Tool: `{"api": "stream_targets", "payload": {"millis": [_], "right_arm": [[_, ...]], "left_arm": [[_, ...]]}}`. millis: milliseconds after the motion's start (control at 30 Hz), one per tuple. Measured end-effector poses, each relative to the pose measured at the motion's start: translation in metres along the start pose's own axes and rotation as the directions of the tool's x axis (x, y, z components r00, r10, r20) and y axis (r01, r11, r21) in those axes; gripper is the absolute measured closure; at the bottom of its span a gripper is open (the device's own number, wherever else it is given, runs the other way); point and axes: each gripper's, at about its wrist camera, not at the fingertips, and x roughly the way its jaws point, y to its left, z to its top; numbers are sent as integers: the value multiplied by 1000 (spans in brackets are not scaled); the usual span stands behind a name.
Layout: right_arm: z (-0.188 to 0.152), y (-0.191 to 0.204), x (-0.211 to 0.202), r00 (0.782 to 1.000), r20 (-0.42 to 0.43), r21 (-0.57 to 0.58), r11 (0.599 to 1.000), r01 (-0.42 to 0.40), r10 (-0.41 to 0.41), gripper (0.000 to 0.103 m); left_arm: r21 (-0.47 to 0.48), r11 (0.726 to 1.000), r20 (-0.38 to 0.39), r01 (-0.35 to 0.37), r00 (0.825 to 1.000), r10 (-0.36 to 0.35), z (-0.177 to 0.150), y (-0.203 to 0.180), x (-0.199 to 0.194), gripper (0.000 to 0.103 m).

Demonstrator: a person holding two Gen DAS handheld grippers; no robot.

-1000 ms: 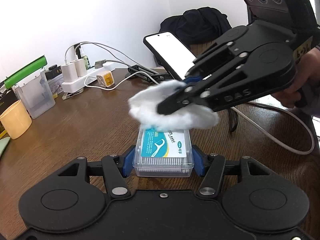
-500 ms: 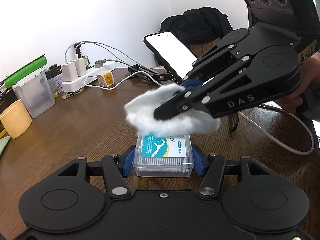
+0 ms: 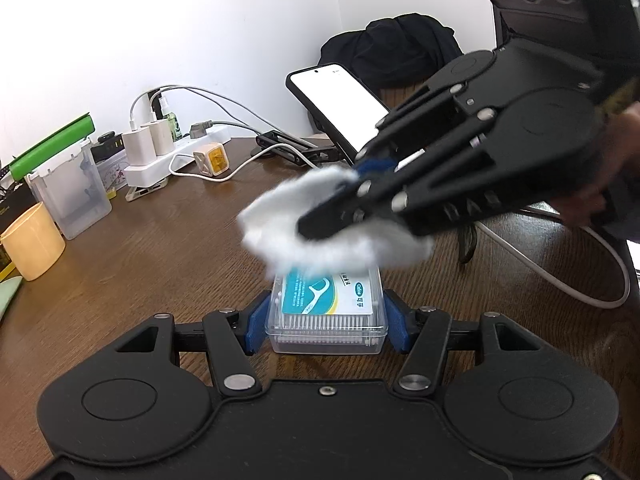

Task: Clean container
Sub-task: 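Sweep the cotton over the box edge nearest the right gripper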

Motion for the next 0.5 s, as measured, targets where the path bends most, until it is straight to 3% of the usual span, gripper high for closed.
{"api": "stream_targets", "payload": {"millis": [133,333,400,500], "right_arm": [[-6,-10,-7,999,-31,-10,1000,6,-7,95],[-3,12,-6,990,-16,-7,990,-141,141,95],[1,18,0,993,3,-33,993,-118,118,95],[4,17,5,1000,24,-85,996,16,-14,95]], "left_arm": [[0,1000,0,0,1000,0,0,-1,-1,46],[-6,1000,-1,0,1000,0,0,0,-1,46],[-6,1000,-1,-3,1000,3,0,0,-1,46],[-3,1000,0,-8,1000,8,0,-1,-1,46]]}}
